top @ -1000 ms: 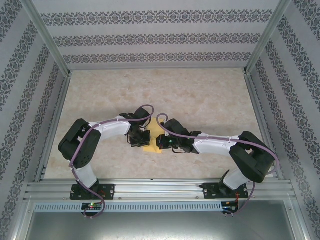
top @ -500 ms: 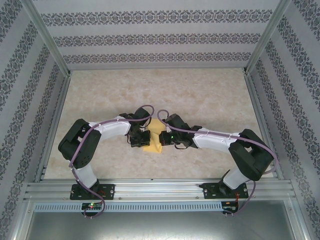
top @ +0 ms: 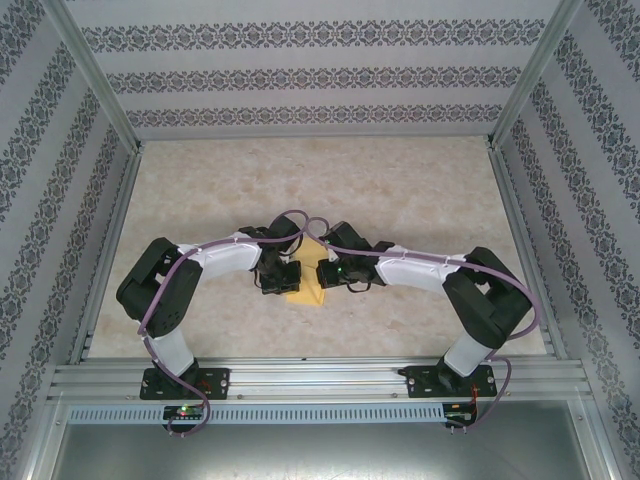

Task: Fold a paper plane with a square sheet of paper (pick it up from the middle)
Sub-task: Fold the triangle a second time at the center of the table.

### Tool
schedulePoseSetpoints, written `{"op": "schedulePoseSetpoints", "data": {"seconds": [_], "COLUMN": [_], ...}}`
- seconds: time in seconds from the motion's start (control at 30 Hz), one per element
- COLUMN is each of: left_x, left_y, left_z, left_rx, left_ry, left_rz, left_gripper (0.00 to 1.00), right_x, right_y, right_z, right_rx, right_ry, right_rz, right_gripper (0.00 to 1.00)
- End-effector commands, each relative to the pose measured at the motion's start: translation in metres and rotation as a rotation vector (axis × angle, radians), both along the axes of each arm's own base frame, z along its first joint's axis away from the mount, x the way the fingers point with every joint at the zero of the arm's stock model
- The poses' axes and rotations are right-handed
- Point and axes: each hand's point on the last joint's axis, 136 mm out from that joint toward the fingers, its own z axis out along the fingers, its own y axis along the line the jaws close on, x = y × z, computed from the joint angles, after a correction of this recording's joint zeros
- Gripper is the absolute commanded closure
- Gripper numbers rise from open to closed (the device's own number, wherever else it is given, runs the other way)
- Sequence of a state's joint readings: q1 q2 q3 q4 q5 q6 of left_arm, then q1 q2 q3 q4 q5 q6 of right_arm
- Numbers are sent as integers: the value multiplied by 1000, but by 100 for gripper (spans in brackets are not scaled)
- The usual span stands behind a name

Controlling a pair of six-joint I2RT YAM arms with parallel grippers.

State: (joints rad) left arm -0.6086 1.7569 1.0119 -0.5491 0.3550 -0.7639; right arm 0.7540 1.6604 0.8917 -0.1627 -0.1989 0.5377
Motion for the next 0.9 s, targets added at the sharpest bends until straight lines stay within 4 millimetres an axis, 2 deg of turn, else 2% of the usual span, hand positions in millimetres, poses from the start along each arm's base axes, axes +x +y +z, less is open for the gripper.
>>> {"op": "schedulePoseSetpoints", "data": {"seconds": [0.0, 0.87], "left_x": [-19, -19], "left_y": [25, 26], "left_z": [-23, -24], "left_rx": [138, 148], "left_ry": [59, 65], "left_rz": [-18, -24], "left_gripper": [97, 97], "right_x": [7, 18], "right_y": [-5, -6], "right_z": [-3, -12], "right_rx": [-43, -94], "right_ry": [-8, -3], "right_rz": [9, 29], "right_gripper": [94, 93]}}
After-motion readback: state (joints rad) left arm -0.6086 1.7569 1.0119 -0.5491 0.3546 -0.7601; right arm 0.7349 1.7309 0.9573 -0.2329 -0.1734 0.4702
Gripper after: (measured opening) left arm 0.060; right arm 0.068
